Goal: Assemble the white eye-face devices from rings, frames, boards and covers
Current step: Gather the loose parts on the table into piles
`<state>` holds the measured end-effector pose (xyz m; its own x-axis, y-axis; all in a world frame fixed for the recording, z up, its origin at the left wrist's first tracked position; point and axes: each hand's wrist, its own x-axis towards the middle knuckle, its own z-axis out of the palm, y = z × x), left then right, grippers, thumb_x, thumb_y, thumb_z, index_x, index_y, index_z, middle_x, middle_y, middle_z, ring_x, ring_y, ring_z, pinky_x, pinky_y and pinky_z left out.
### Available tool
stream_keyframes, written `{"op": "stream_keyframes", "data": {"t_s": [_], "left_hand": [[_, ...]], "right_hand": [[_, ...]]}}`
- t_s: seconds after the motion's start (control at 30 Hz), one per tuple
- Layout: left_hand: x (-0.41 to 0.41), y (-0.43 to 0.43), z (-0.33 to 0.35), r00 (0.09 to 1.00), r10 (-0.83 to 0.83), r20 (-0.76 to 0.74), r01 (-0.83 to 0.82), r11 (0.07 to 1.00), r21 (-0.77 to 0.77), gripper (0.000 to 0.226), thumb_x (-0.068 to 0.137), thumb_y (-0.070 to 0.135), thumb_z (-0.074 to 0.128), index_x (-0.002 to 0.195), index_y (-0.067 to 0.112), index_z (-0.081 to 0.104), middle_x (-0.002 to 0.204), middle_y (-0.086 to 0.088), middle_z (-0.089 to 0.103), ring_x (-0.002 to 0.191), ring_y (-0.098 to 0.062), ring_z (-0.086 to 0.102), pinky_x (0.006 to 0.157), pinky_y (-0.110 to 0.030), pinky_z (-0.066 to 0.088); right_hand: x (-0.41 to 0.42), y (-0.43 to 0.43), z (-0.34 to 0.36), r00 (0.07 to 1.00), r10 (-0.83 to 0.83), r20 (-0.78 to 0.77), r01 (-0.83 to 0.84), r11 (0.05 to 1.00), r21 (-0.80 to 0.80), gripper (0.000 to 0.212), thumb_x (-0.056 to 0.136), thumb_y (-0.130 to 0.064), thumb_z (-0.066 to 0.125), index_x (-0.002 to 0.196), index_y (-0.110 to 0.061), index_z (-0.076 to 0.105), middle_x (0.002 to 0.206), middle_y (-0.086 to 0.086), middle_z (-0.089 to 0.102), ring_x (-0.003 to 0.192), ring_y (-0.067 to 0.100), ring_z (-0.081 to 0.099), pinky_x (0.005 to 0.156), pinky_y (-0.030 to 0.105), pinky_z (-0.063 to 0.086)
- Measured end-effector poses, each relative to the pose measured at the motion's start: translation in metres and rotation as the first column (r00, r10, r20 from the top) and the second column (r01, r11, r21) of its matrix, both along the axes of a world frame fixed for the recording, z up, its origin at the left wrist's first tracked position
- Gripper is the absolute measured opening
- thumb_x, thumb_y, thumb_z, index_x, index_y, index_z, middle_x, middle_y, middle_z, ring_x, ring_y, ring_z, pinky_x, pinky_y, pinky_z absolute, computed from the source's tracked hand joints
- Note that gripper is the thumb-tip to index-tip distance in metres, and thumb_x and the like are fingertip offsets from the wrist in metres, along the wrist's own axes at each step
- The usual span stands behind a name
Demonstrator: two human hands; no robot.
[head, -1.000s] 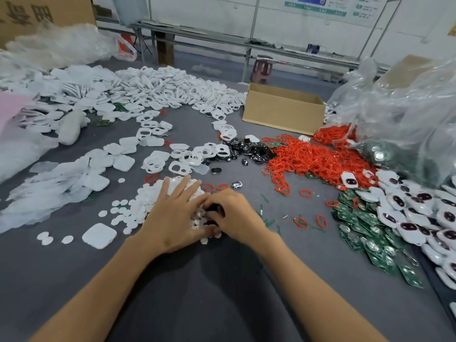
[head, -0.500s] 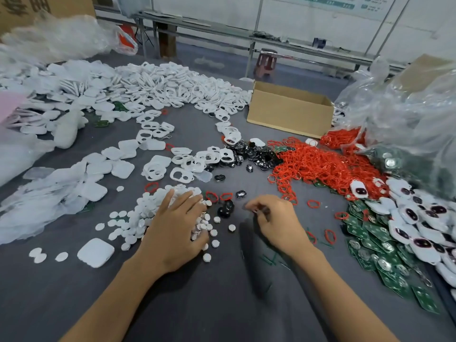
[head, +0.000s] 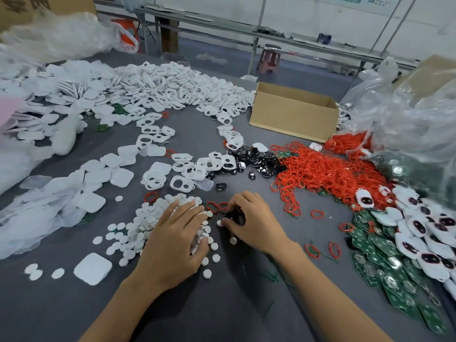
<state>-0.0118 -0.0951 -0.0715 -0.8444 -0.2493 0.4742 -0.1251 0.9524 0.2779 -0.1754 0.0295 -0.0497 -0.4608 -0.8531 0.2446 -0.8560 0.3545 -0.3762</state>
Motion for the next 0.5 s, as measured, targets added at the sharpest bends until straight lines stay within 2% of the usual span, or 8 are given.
{"op": "stream_keyframes", "data": {"t_s": [0.17,0.27,0.37,0.43,0.5], "left_hand": [[0.001,0.000,0.001,1.000,-0.018,-0.016,0.018,0.999,0.030,0.043,0.087,0.032,0.046,0.115,0.008,0.068,0.121,-0.002,0.066,0.125,-0.019,0.054,0.112,-0.043,0.032],[-0.002,-0.003,0.003,0.987,-0.009,-0.161,0.040,0.982,0.187,0.034,0.086,0.028,0.050,0.107,0.012,0.071,0.116,0.004,0.068,0.121,-0.014,0.056,0.111,-0.037,0.034],[-0.023,-0.012,0.014,0.960,0.041,-0.277,0.047,0.951,0.305,0.028,0.086,0.024,0.052,0.102,0.013,0.072,0.108,0.006,0.069,0.112,-0.012,0.059,0.101,-0.029,0.043],[-0.054,-0.024,0.024,0.963,0.079,-0.257,0.007,0.948,0.317,0.022,0.087,0.016,0.056,0.102,0.012,0.071,0.104,0.003,0.070,0.105,-0.015,0.062,0.094,-0.030,0.048],[-0.094,-0.039,0.032,0.981,0.116,-0.157,-0.060,0.945,0.322,0.019,0.089,0.013,0.061,0.106,0.013,0.069,0.109,0.000,0.068,0.107,-0.018,0.059,0.095,-0.029,0.044]], "right_hand": [[-0.006,0.009,0.001,0.994,0.108,-0.011,-0.108,0.994,0.012,0.019,0.087,-0.026,0.068,0.100,-0.013,0.062,0.099,0.002,0.058,0.092,0.022,0.050,0.080,0.037,0.045],[-0.006,0.009,0.000,0.986,0.142,-0.084,-0.140,0.990,0.019,0.024,0.086,-0.023,0.067,0.108,-0.013,0.065,0.103,0.003,0.062,0.095,0.024,0.054,0.079,0.036,0.048],[-0.004,0.008,0.001,0.974,0.179,-0.137,-0.175,0.984,0.042,0.022,0.086,-0.022,0.065,0.106,-0.013,0.068,0.102,0.004,0.062,0.094,0.025,0.056,0.076,0.032,0.049],[-0.005,0.014,0.003,0.977,0.180,-0.116,-0.173,0.983,0.065,0.020,0.087,-0.022,0.061,0.104,-0.013,0.066,0.101,0.003,0.059,0.094,0.024,0.055,0.076,0.033,0.049],[-0.007,0.025,0.005,0.980,0.181,-0.087,-0.172,0.980,0.097,0.019,0.087,-0.022,0.057,0.103,-0.014,0.064,0.100,0.001,0.056,0.096,0.022,0.052,0.077,0.033,0.047]]}}
